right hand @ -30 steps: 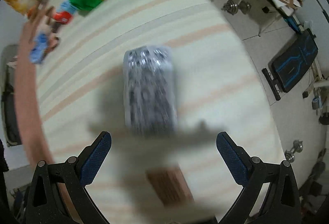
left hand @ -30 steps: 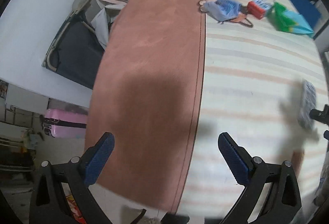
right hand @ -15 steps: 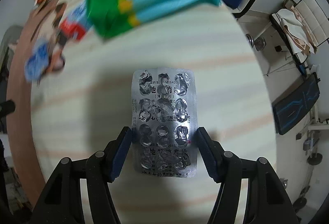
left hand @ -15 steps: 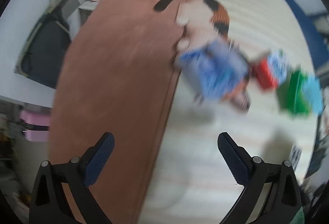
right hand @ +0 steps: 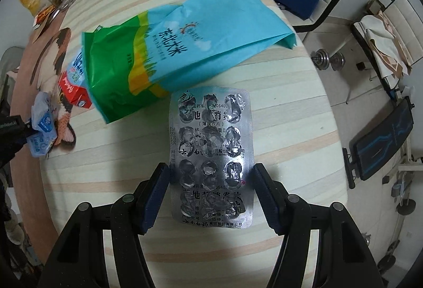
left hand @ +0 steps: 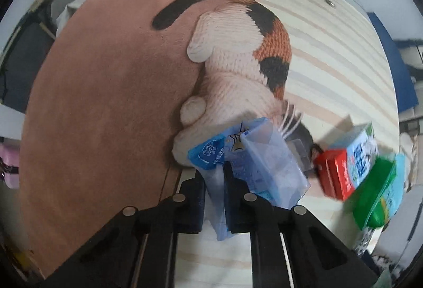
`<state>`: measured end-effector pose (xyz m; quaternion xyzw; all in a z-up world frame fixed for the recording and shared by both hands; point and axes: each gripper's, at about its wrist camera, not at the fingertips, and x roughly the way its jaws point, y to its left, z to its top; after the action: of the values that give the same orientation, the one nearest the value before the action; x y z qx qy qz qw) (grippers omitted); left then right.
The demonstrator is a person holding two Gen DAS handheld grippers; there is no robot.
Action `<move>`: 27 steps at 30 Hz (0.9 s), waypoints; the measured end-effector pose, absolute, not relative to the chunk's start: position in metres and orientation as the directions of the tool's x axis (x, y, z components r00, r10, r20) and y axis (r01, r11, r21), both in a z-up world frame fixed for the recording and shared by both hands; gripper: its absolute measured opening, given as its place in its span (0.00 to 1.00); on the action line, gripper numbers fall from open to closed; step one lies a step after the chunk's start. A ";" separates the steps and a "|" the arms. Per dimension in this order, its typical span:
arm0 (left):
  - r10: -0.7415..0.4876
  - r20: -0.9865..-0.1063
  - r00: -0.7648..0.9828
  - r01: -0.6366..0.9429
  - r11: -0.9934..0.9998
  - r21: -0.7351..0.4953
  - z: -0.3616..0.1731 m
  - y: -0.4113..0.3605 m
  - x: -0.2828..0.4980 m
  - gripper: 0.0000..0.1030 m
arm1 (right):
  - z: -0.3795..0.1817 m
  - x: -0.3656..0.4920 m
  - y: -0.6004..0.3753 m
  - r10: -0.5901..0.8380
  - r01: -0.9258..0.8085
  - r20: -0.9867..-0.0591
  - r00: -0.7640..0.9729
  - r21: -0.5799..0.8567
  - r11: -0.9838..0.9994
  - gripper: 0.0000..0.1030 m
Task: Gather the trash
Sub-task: 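Grasp the blue plastic bag with the left gripper while the right gripper grasps the silver blister pack, then lift the plastic bag and blister pack and carry them toward the bin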
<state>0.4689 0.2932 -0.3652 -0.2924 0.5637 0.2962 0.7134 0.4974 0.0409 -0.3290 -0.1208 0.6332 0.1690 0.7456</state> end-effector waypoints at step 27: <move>0.035 -0.999 0.040 -0.662 0.750 0.000 -0.353 0.132 0.303 0.09 | -0.348 0.405 0.001 -0.034 -0.609 -0.999 0.037 -0.049 0.792 0.65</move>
<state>0.3034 0.1322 -0.3531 -0.2435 0.6436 0.2565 0.6787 0.4052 0.0008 -0.3478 -0.2432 0.6607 0.2123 0.6777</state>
